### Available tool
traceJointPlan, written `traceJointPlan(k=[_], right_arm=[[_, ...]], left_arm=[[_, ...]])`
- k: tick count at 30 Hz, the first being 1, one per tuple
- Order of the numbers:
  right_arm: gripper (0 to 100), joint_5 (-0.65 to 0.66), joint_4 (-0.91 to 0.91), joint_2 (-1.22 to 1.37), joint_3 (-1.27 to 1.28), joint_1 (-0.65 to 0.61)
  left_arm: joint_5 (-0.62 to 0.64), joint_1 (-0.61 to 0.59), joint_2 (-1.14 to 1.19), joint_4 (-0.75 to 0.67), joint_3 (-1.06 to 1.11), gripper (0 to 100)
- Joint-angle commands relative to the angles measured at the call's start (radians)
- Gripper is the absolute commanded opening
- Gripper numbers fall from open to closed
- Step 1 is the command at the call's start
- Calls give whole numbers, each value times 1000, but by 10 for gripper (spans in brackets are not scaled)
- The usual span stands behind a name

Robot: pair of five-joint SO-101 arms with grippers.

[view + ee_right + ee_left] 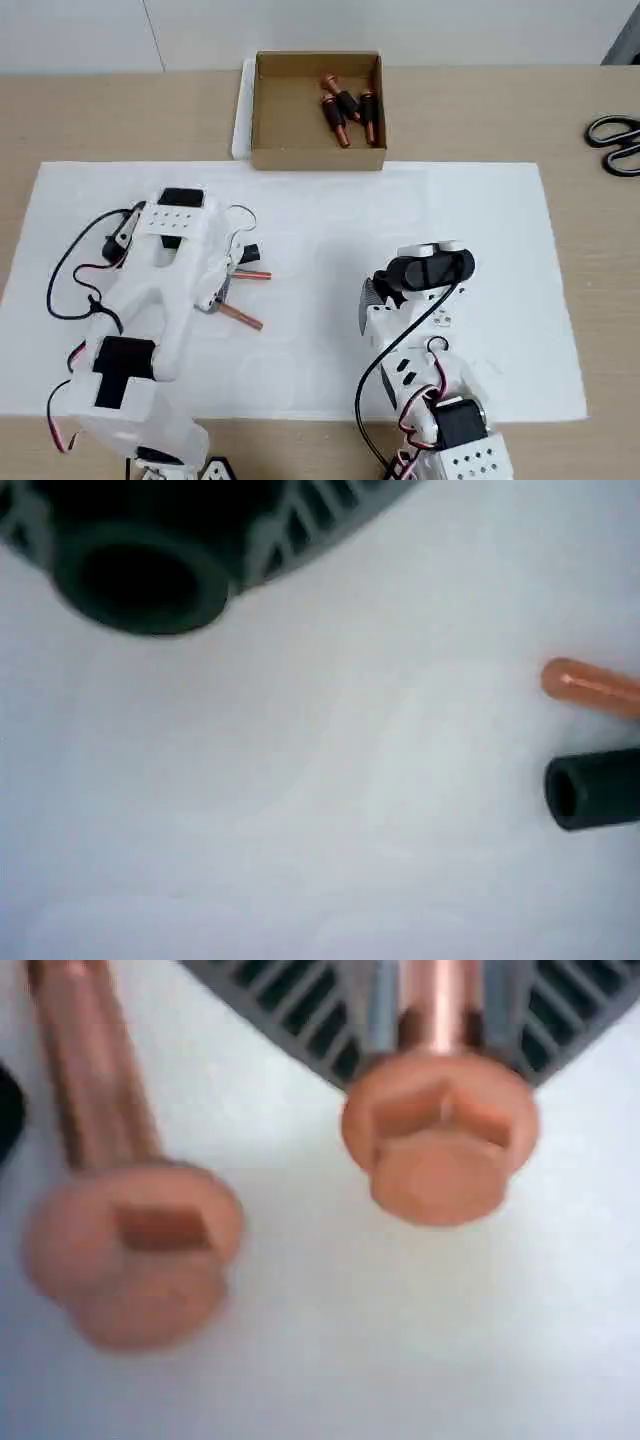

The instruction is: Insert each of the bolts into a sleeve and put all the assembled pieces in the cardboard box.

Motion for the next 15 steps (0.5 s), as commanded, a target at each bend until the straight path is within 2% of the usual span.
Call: traceJointPlan(k=[1, 6, 10, 15], right_arm=[[5, 5, -2, -24, 5, 2], [5, 6, -10, -24, -3, -68], [5, 23, -67, -24, 2, -170], [5, 224, -318, -24, 2, -197]], left_arm=[[-3, 28, -133, 104, -171, 6], [-74, 100, -282, 167, -338, 6], [-115, 150, -414, 172, -351, 6], [-226, 252, -583, 183, -351, 6]])
